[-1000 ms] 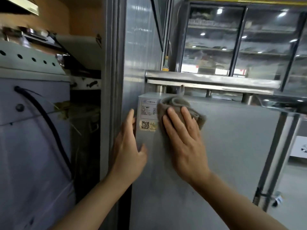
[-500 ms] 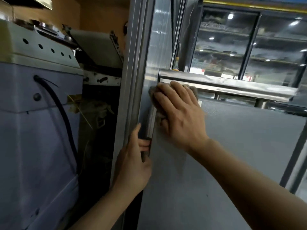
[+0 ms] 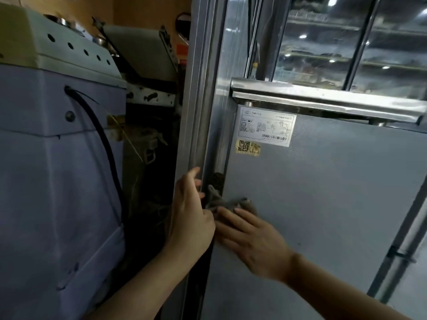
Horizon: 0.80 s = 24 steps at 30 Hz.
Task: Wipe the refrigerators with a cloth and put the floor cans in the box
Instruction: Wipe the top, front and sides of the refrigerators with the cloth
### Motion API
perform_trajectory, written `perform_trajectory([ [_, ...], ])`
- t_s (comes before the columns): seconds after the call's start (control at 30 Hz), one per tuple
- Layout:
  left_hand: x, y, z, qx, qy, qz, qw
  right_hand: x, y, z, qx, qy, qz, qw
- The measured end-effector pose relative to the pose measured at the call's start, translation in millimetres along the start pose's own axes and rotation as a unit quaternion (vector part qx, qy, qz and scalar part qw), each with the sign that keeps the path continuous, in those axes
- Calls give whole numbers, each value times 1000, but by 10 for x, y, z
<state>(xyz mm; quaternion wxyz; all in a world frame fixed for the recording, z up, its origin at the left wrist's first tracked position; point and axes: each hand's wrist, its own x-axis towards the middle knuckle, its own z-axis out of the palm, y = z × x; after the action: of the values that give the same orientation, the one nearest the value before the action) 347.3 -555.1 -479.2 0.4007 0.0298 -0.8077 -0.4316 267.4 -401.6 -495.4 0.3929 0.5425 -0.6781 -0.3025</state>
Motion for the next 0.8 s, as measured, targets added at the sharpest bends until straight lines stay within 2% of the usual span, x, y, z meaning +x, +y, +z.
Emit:
perform_trajectory([
  [0.07, 51, 72, -6, -2, -1, 16, 1000, 44, 241, -118, -2, 54, 32, 998],
  [0.13, 123, 163, 15, -5, 8, 27, 1000, 121, 639, -279, -19, 115, 100, 988],
  [0.23, 204, 299, 104, -11, 11, 27, 1000, 182, 1148, -437, -28, 180, 211, 960],
  [0.3, 211, 372, 189, -7, 10, 31, 999, 155, 1177, -406, 3, 216, 270, 938],
  [0.4, 159, 437, 300, 14, 14, 36, 999, -119, 754, -126, 38, 209, 282, 935],
  [0.53, 51, 502, 392, -2, -3, 29, 1000, -744, 100, 248, -10, 74, 148, 986],
  [0.6, 18, 552, 420, 7, -8, 27, 1000, -908, 164, 252, -20, 55, 102, 993],
  [0.67, 1, 619, 446, 38, -6, 20, 999, -914, 475, 115, -14, 89, 145, 985],
  [0.8, 103, 829, 535, 84, 18, 16, 996, -781, 1274, -282, 15, 181, 297, 938],
])
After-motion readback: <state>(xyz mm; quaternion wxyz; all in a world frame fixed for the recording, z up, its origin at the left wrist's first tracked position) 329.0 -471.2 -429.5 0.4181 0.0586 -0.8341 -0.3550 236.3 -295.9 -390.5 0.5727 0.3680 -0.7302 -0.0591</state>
